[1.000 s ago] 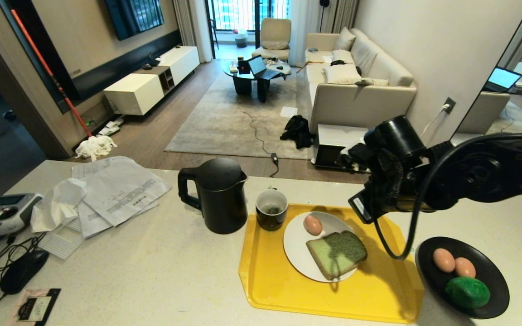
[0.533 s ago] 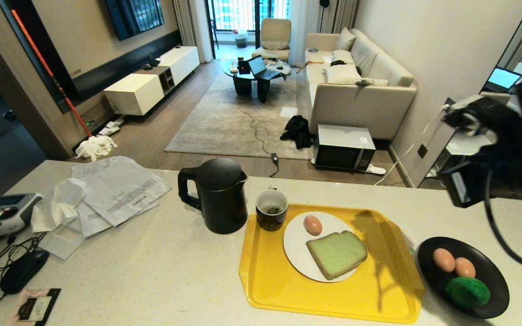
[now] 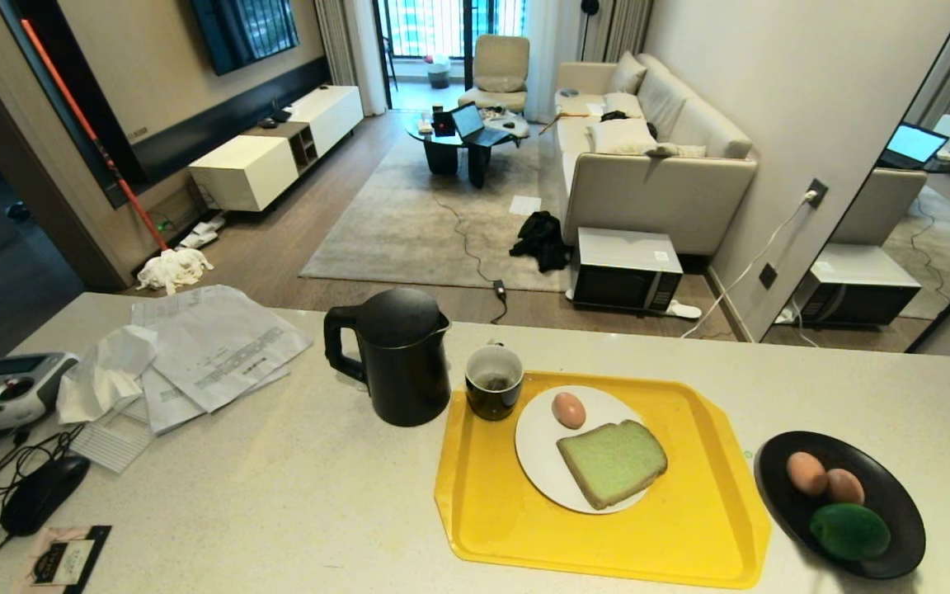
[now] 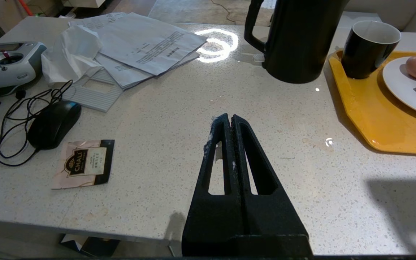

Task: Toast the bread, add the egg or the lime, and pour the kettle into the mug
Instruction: Pick up the kettle

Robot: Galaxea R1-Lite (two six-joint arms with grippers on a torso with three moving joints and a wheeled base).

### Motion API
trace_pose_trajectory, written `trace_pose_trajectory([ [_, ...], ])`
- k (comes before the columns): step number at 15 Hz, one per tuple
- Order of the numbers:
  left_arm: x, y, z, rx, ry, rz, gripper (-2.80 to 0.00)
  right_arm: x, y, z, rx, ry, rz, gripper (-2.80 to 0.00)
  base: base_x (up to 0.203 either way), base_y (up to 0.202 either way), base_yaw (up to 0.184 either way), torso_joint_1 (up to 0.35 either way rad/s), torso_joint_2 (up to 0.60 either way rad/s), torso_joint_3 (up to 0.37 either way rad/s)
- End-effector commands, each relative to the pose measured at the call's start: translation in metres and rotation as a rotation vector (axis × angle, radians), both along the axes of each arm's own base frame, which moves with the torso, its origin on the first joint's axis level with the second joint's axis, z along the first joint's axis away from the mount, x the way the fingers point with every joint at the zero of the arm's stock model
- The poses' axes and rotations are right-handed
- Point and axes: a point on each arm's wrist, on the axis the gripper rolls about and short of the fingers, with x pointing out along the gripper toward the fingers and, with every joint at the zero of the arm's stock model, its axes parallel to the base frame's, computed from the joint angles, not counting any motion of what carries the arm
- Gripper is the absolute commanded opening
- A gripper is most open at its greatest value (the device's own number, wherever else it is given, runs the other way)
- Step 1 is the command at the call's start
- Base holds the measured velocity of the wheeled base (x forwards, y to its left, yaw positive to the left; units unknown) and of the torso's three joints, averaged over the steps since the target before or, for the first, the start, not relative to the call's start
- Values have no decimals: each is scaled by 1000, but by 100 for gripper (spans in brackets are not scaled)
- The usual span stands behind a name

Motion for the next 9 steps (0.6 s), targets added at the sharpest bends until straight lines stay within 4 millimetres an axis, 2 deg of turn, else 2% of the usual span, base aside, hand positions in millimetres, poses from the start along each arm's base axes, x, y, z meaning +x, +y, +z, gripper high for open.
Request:
trace_pose_trajectory([
  [1, 0, 0, 0, 0, -1, 0, -280, -65, 4, -10, -6, -173, 2, -280, 0, 0, 0, 0, 0, 0],
  [6, 0, 0, 0, 0, -1, 1, -280, -122, 4, -44, -7, -336, -3, -280, 0, 0, 0, 0, 0, 0],
  [9, 0, 0, 0, 0, -1, 0, -280, -145, 4, -69, -6, -412, -5, -280, 0, 0, 0, 0, 0, 0],
])
